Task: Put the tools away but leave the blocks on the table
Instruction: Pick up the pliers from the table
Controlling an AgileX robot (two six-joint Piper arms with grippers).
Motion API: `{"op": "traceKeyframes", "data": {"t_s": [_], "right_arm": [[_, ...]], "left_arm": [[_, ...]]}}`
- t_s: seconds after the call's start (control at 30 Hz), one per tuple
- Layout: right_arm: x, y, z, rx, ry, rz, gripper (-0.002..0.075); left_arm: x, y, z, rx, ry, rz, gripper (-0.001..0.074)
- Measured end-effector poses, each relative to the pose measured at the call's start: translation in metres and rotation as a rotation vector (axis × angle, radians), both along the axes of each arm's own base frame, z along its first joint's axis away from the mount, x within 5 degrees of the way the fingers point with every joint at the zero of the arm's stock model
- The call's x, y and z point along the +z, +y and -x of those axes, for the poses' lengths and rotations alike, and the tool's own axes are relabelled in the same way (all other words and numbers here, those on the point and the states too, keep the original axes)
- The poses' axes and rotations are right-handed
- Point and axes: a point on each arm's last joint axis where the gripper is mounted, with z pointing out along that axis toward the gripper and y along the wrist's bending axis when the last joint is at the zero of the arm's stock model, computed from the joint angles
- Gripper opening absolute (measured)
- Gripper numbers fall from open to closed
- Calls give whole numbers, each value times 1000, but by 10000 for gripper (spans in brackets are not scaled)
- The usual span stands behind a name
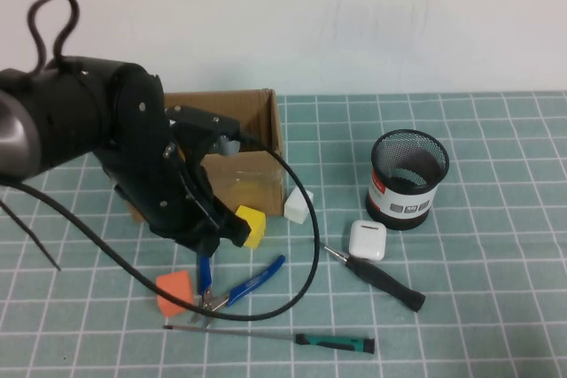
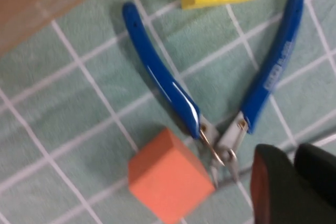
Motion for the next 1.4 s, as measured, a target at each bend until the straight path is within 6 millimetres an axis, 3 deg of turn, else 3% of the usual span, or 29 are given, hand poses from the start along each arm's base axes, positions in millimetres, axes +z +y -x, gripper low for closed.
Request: {"op": "traceKeyframes", "data": {"t_s": [0.2, 0.33, 0.6, 1.0, 1.4], "right_arm": [[0, 0, 0, 0, 0, 0, -9], [0, 0, 0, 0, 0, 0, -9], [0, 0, 0, 0, 0, 0, -9], [0, 0, 0, 0, 0, 0, -9], [0, 0, 0, 0, 0, 0, -9]], "left_arm": [[-4, -3, -9, -8, -75, 14, 275], [-11, -4, -12, 34, -79, -9, 339], [-42, -10, -2, -9, -129, -35, 354], [-82, -13, -10, -6, -68, -89, 356], [-84, -13, -11, 68, -75, -100, 356]]}}
